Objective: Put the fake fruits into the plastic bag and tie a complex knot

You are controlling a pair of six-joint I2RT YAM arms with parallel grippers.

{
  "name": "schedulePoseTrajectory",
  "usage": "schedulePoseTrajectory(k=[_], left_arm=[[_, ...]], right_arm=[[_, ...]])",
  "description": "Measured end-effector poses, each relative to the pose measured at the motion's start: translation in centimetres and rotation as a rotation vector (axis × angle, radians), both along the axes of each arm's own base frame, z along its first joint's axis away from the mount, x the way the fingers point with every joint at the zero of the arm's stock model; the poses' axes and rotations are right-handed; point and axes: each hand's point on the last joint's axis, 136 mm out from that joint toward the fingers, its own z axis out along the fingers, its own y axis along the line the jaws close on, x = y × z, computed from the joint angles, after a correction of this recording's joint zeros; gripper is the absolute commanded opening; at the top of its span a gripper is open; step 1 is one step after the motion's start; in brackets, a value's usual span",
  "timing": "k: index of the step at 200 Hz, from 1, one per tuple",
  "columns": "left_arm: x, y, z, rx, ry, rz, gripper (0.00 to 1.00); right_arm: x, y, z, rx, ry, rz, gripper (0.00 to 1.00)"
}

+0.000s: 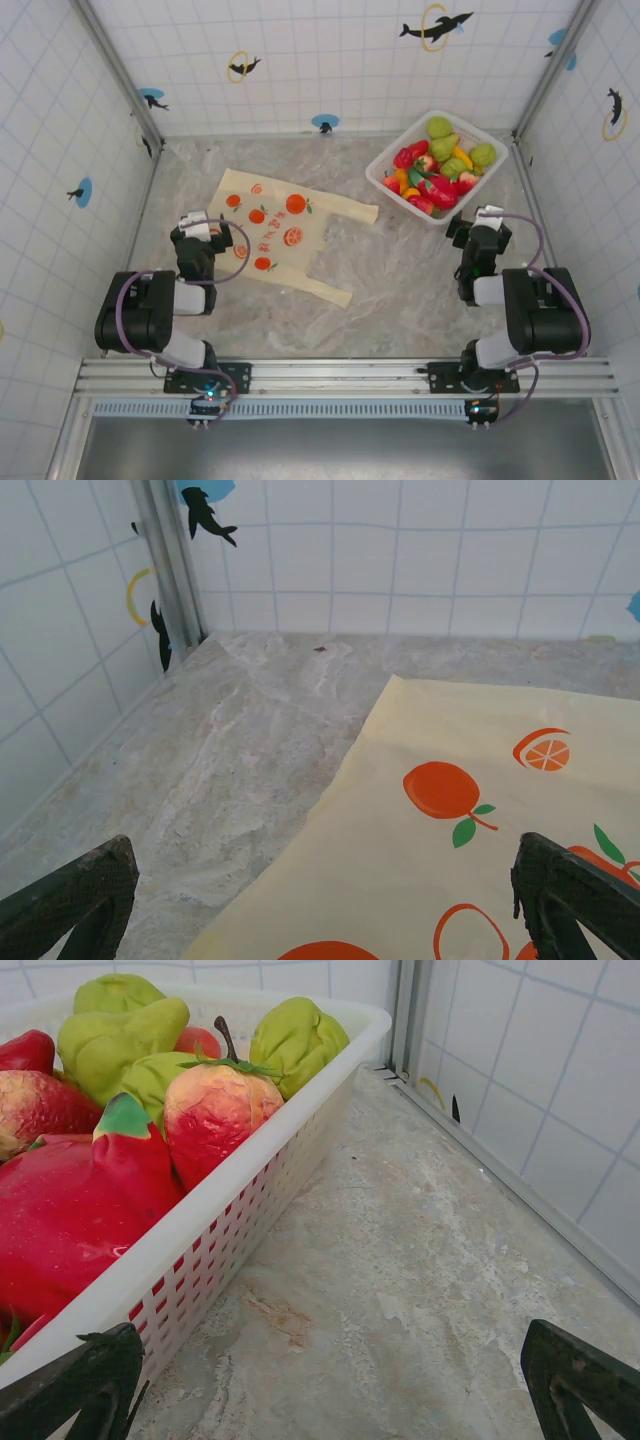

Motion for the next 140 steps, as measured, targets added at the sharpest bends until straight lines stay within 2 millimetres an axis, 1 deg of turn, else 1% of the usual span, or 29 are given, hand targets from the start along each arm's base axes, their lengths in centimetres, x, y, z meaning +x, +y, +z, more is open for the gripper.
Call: schedulePoseTrajectory(k=[119, 127, 140], left_arm=[[0.0, 0.0, 0.0, 0.000, 0.000, 0.000, 0.98], [0.0, 0.0, 0.0, 0.000, 0.000, 0.000, 0.98], [0.0, 0.0, 0.0, 0.000, 0.000, 0.000, 0.98]], right_arm=[[0.0, -0.1, 0.0, 0.002, -0.001, 0.000, 1.00], [0.0, -0.1, 0.2, 0.005, -0.005, -0.002, 1.00], [-0.2, -0.3, 1.0, 0.012, -0.030, -0.006, 1.00]])
